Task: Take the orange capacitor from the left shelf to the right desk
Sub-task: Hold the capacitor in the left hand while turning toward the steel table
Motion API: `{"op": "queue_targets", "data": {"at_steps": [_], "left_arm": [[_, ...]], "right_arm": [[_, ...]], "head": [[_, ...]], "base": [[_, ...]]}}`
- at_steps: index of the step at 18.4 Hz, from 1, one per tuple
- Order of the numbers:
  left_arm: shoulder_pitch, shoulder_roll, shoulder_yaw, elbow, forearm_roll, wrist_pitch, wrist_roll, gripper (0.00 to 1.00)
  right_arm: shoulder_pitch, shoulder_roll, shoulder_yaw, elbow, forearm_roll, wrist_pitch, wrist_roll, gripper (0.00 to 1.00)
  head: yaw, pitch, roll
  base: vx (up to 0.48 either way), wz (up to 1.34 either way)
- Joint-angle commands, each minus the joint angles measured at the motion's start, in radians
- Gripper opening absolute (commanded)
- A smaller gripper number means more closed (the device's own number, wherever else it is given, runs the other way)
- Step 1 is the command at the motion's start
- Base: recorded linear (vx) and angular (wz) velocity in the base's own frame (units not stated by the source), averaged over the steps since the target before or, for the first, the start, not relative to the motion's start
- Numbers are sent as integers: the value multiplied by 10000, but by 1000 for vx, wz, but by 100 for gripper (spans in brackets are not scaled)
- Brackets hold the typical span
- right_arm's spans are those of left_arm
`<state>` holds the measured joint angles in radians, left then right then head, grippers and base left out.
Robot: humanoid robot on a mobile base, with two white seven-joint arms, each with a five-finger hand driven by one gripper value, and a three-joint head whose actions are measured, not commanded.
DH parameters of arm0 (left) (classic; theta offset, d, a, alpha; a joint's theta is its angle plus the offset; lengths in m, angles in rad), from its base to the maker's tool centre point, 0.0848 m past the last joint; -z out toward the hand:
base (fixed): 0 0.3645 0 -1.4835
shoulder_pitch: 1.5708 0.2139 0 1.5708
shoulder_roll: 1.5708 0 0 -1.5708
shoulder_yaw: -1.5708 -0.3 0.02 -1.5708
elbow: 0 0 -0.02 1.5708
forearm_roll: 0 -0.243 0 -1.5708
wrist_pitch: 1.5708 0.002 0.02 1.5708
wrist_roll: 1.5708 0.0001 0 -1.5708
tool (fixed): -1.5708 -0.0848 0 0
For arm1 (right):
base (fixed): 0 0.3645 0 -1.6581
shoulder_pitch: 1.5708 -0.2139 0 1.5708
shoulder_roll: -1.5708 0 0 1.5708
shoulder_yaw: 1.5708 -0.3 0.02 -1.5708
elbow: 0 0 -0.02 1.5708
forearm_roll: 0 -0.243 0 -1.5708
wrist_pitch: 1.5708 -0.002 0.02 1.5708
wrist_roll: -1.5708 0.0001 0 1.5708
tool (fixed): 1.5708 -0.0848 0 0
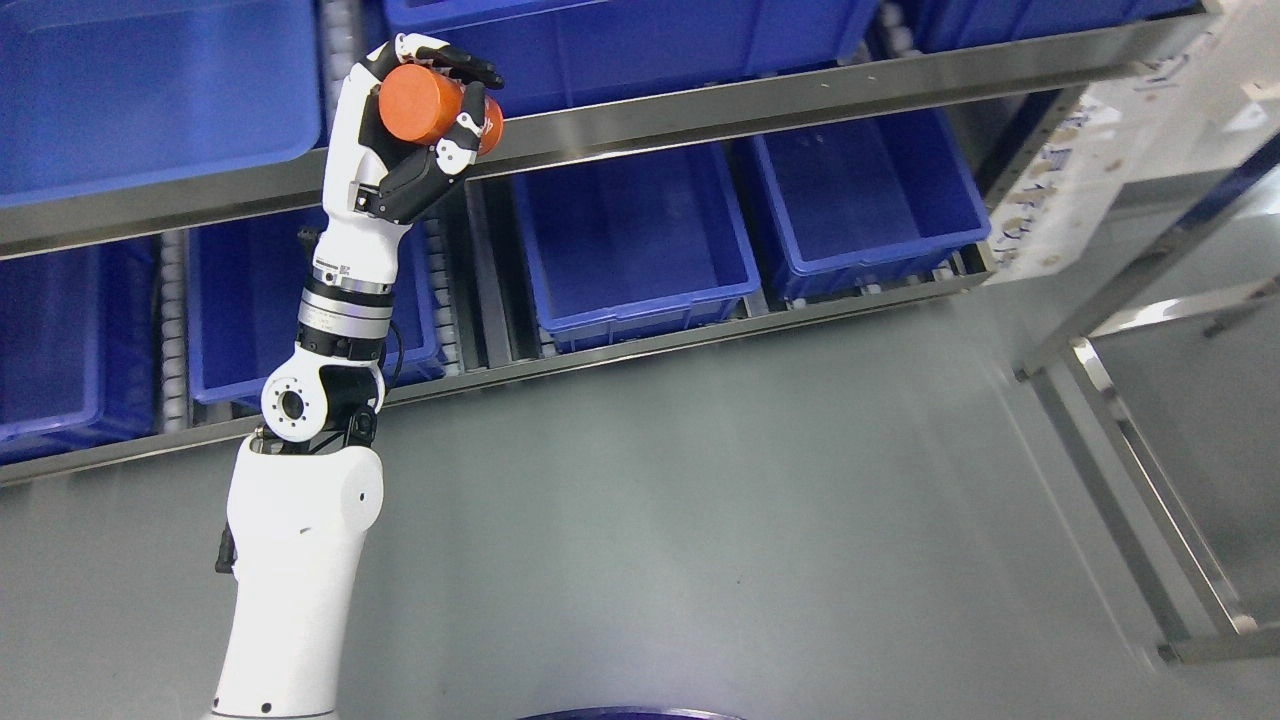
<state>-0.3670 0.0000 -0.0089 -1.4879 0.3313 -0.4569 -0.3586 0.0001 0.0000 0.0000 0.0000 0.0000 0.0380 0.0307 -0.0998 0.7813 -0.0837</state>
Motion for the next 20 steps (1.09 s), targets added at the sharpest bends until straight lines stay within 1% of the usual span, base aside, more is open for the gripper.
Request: {"op": "queue_targets", "data": {"at_steps": [1,8,14,16,20], "left_arm": [[65,174,-187,-154,0,-48,-3,5],[81,174,-356,-139,0,-63,-3,5],[81,174,-402,-154,0,-124,-19,5],[81,174,-646,-230,0,-140,-65,6],[127,174,-1536,-369,0,-324,-34,6]], "right_arm": [[336,-174,-123,-230,0,19,0,100],[336,-174,-123,-230,0,19,0,100],[336,-174,-108,-230,0,19,0,100],[336,-174,-123,-230,0,19,0,100],[336,-174,-123,-230,0,19,16,100]], "head": [[0,0,0],[0,0,0],[0,0,0],[0,0,0],[0,1,0]], "base": [[-9,-655],[48,-650],[138,-563],[200,-574],[217,-497]]}}
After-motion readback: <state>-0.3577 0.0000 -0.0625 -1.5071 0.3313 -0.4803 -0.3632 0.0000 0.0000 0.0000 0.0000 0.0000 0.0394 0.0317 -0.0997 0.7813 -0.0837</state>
